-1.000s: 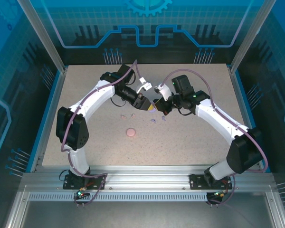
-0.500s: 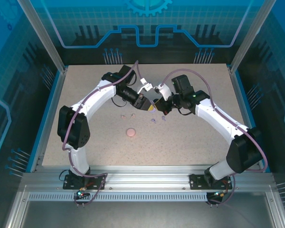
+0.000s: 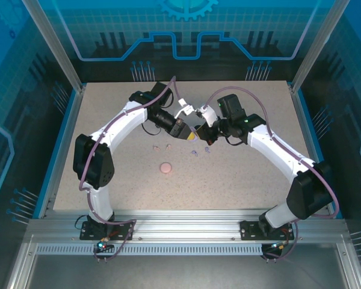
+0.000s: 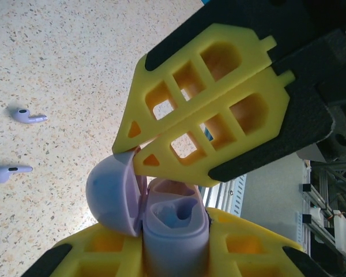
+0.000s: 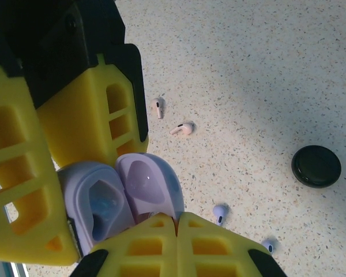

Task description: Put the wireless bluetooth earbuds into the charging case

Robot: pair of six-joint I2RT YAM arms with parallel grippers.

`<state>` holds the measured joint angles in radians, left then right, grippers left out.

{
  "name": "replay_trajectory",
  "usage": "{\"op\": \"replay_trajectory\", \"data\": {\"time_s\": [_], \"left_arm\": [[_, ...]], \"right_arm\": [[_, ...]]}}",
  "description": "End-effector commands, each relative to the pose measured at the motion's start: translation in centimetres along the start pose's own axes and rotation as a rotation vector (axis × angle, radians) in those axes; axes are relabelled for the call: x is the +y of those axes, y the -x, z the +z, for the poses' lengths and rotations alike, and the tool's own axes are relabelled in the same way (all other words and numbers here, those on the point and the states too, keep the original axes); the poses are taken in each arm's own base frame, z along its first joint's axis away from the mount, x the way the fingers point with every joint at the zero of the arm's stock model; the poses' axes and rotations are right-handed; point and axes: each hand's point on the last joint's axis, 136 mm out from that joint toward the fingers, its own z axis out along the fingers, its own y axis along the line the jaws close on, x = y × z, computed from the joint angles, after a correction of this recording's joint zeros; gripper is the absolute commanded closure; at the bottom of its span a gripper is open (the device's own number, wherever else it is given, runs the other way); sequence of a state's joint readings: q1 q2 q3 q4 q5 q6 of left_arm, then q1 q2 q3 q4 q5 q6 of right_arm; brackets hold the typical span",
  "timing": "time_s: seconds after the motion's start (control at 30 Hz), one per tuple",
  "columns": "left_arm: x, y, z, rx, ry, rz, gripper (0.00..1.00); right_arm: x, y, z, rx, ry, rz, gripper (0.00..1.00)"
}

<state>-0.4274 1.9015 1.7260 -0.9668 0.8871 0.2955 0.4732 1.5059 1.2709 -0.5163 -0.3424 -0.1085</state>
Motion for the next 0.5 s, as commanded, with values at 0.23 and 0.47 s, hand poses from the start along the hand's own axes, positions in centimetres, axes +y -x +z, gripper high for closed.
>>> {"op": "replay_trajectory", "data": {"time_s": [0.23, 0.47], "left_arm": [[-0.8, 0.4, -0.4, -0.112, 0.006, 0.056, 1.0], [0.1, 0.7, -2.0, -0.281, 0.152, 0.095, 1.0]], "right_arm": [[-2.6, 2.8, -3.3, -0.063, -0.136, 0.092, 0.62], [-2.9, 2.3, -8.1, -0.179, -0.142, 0.267, 0.46]]}}
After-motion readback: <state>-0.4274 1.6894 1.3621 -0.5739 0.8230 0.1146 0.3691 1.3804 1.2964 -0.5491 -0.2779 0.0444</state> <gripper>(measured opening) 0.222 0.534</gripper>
